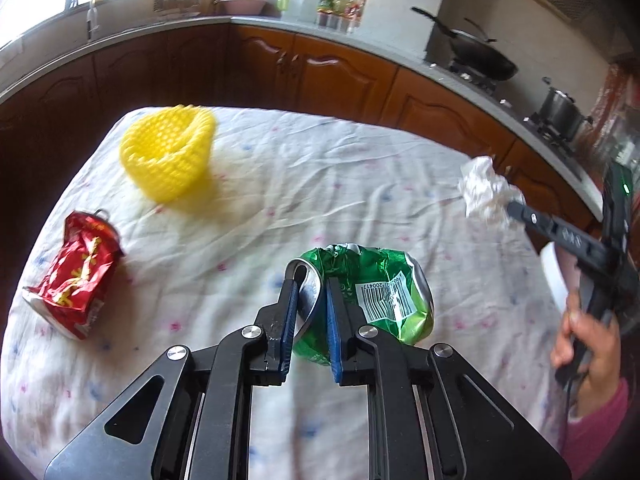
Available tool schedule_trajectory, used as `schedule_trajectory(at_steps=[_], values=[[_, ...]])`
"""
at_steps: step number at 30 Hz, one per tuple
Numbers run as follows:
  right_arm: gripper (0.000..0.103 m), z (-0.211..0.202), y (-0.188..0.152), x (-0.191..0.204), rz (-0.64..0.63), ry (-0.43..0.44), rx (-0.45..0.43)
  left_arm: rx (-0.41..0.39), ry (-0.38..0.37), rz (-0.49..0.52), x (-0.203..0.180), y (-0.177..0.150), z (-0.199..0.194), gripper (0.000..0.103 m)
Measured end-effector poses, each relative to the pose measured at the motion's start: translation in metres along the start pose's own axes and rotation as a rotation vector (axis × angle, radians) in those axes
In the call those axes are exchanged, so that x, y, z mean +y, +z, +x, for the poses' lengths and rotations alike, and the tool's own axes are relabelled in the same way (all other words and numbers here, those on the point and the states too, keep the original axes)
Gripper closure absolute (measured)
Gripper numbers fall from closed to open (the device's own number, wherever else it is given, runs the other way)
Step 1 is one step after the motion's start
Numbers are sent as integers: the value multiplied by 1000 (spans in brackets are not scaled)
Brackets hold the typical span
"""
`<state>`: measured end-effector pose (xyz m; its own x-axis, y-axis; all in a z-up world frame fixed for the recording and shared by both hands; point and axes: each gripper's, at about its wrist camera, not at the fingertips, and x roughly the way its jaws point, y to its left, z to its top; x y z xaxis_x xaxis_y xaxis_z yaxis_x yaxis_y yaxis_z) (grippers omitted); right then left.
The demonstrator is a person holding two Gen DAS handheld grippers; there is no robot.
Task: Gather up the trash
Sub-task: 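Carry the crushed green can and white plastic bag over the pink bin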
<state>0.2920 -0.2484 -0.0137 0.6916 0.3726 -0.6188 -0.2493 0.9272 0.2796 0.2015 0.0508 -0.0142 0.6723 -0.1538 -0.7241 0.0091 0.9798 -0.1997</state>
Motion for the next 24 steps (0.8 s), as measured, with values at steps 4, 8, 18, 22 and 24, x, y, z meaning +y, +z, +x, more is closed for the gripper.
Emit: schedule_trajectory(at_steps=[4, 8, 18, 22, 24], values=[[85, -40, -22, -3, 34, 23, -21, -7, -38, 19, -17, -1, -4, 91], [85, -76, -43, -6, 61, 20, -43, -11, -70, 45, -35, -5, -9, 91], [85, -140, -78, -17, 116, -1, -99, -19, -147, 145, -91, -16, -22, 91], [85, -159, -91, -28, 145, -24, -112, -20, -164, 183, -111, -20, -24, 91], [85, -166, -96, -35, 164, -32, -113, -18, -171, 199, -120, -21, -23, 91]])
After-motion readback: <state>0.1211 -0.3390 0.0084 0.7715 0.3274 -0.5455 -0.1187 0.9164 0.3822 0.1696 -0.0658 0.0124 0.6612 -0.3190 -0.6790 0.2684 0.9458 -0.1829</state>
